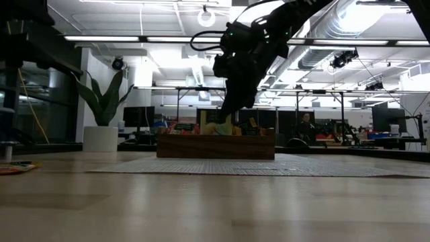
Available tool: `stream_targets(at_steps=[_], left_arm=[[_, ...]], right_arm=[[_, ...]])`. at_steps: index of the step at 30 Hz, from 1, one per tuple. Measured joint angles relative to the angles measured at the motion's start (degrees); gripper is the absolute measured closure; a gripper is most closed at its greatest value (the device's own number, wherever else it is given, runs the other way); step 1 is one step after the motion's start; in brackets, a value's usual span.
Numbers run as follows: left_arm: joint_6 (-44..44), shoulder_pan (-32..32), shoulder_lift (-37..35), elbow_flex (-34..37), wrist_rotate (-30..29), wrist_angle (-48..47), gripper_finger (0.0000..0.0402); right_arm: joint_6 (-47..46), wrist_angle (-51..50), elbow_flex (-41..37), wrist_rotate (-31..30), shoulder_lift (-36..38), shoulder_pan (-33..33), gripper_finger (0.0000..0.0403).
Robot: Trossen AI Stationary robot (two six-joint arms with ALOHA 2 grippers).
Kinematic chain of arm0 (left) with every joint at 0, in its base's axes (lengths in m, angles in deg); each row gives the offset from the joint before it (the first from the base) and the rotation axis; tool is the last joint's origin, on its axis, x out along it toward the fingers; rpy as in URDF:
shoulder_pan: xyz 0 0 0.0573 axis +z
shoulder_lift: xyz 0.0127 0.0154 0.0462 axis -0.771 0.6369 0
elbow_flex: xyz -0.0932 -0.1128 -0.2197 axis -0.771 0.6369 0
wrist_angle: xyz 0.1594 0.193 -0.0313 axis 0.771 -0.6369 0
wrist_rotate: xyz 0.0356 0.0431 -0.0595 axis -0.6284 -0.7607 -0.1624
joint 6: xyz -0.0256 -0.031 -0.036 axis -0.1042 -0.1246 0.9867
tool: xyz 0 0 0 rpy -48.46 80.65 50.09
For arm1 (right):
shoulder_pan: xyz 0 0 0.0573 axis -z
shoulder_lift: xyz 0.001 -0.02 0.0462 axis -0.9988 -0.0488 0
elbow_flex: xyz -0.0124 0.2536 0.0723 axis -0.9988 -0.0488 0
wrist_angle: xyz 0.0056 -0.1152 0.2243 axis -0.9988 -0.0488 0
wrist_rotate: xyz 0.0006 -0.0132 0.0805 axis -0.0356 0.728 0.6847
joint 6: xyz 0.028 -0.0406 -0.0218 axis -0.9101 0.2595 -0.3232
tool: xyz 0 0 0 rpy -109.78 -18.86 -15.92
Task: Pick & Place Tea
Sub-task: Put the yellow tea bag into the middle section of the wooden organizer, then put the orange tea bag into the right section of the wooden organizer
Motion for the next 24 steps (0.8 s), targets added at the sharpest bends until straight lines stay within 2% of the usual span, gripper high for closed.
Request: stream_targets(at_steps=[13,17,24], left_arm=[[-0.02,0.00,0.00,0.00,0.80,-0.67,0.0165],[-0.02,0.01,0.00,0.00,1.00,-0.90,0.0165],[-0.02,0.00,0.00,0.00,1.07,-1.32,0.0165]], right_arm=[[-1.02,-1.59,0.79,-0.58,0.54,0.11,0.0244],[-0.55,-4.68,4.08,-1.83,0.72,0.29,0.0228],[-0.22,-13.46,13.62,-3.79,0.74,0.28,0.0233]])
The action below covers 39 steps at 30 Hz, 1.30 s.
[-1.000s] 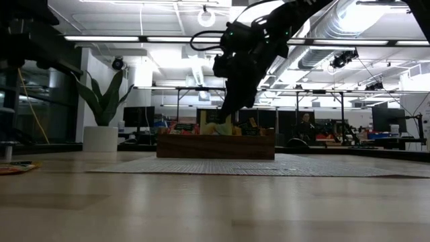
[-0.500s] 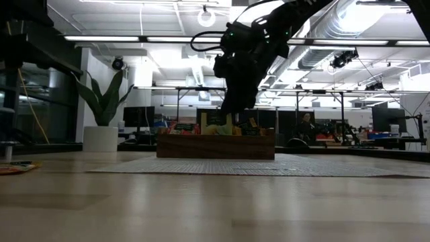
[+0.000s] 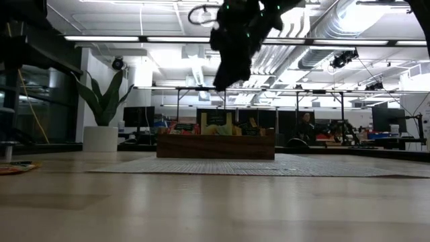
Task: Pick & Place Tea
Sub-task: Put the orange tea bag into the right section of the wooden organizer
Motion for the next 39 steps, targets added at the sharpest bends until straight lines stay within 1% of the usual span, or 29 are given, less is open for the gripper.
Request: stream_targets(at_steps=[3,6,9,12,13,15,17,19,22,26,29,31,35,36,39], left_arm=[[-0.02,0.00,0.00,0.00,0.15,-0.42,0.0165],[0.09,0.01,0.00,0.00,0.35,-1.09,0.0165],[2.15,0.02,-0.02,0.00,2.57,-3.54,0.0165],[4.56,0.02,-0.02,0.00,5.38,-6.96,0.0165],[5.47,0.02,-0.02,0.00,6.39,-8.36,0.0165],[7.79,0.02,-0.04,0.00,8.14,-11.44,0.0165],[12.02,0.04,-0.25,0.00,10.75,-15.65,0.0165],[16.73,0.06,-0.32,0.00,14.35,-19.76,0.0165],[21.27,0.07,-0.33,0.00,18.79,-23.49,0.0165],[22.23,0.09,-0.50,0.00,22.66,-23.95,0.0165],[22.18,0.18,-0.58,0.00,26.32,-24.50,0.0165],[21.78,1.14,-0.57,0.00,28.92,-25.59,0.0165],[19.05,5.39,-0.59,0.00,34.11,-27.73,0.0165],[17.58,6.68,-0.78,0.00,35.08,-27.75,0.0165],[10.32,10.76,-1.31,0.00,37.62,-26.28,0.0165]], right_arm=[[-2.72,-2.32,4.18,0.33,0.02,-0.71,0.0247],[-4.84,-3.11,7.44,0.26,0.02,-2.70,0.0275],[-6.53,-2.06,9.16,-1.61,0.04,-6.02,0.0321],[-7.90,0.52,9.10,-4.02,0.04,-9.90,0.0383],[-8.75,1.66,8.82,-4.96,0.04,-11.32,0.0393],[-11.51,4.42,7.74,-8.12,0.04,-14.29,0.0390],[-14.41,8.48,6.09,-9.89,0.04,-17.11,0.0396],[-17.56,14.79,3.53,-10.81,0.04,-19.91,0.0400],[-23.02,23.57,-0.22,-13.32,-0.34,-23.52,0.0401],[-30.36,33.44,-5.10,-14.75,-2.41,-27.33,0.0402],[-34.20,38.78,-5.70,-13.87,-6.24,-29.63,0.0402],[-34.71,40.23,-4.03,-13.40,-9.41,-31.08,0.0402],[-34.47,38.90,3.49,-12.82,-16.68,-32.93,0.0402],[-34.21,38.65,5.99,-12.42,-18.49,-33.08,0.0402],[-30.91,32.98,14.00,-10.66,-23.57,-33.09,0.0402]])
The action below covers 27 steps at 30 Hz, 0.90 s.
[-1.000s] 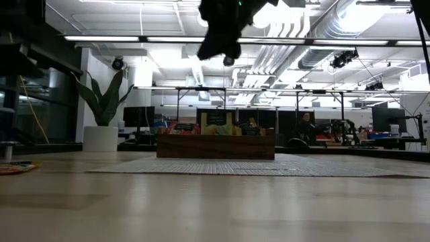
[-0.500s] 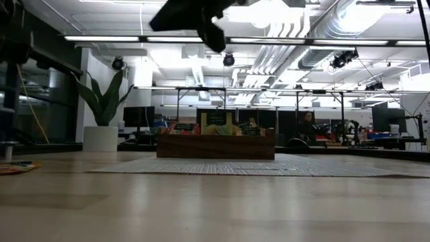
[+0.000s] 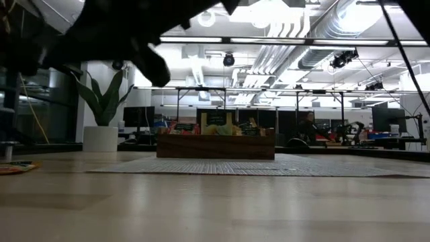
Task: Pick & Place Tea
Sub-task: Put the orange tea bag into the right section of the wooden organizer
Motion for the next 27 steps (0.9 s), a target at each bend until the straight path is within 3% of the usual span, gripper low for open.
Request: stream_targets(at_steps=[4,8,13,18,22,27], left_arm=[[-10.23,5.39,-0.04,0.00,1.67,1.55,0.0165],[-17.36,8.90,-0.04,0.00,2.37,2.14,0.0165],[-24.44,9.64,-0.06,0.00,2.27,3.43,0.0165],[-24.80,9.56,-0.06,0.00,-0.73,3.40,0.0165],[-24.81,9.55,-0.04,0.00,-0.79,2.65,0.0165],[-24.81,9.55,0.02,0.70,-0.67,2.68,0.0165]], right_arm=[[4.99,-11.42,11.02,0.49,-6.68,0.08,0.0403],[7.81,-13.64,17.25,0.26,-10.83,0.00,0.0403],[7.01,-12.24,17.89,-1.53,-13.40,0.04,0.0403],[1.97,-7.75,16.42,-3.97,-14.85,-0.21,0.0403],[-3.39,-6.37,16.33,-8.64,-15.75,-1.00,0.0403],[-5.42,-2.70,16.36,-10.15,-16.72,-1.45,0.0403]])
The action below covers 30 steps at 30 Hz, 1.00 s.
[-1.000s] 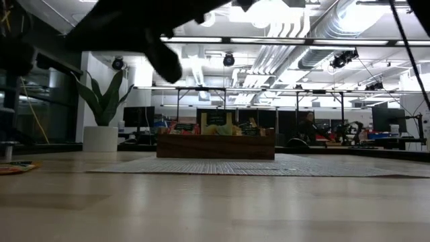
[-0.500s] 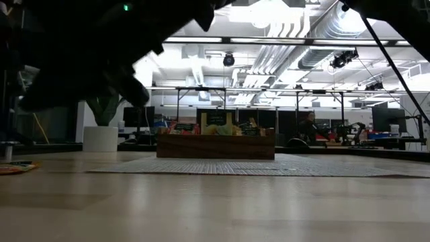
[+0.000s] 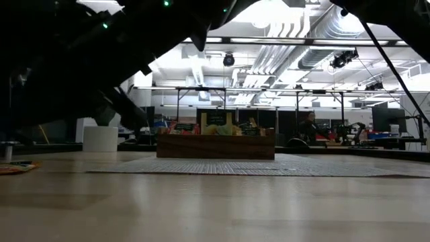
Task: Pick & Place Tea
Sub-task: Put the orange tea bag into the right section of the wooden organizer
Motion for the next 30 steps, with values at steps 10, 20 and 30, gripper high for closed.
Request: stream_targets(at_steps=[10,20,30], left_arm=[[0.01,0.00,0.03,1.51,1.25,0.85,0.0165],[-1.03,0.00,0.02,1.53,1.23,1.14,0.0165],[-1.05,0.00,0.02,1.53,0.46,1.23,0.0165]], right_arm=[[-4.41,2.90,-0.01,-1.57,-1.89,-0.17,0.0403],[-5.86,3.51,-0.03,-0.27,-3.35,-0.15,0.0403],[-7.31,3.21,0.13,1.84,-4.76,0.01,0.0403]])
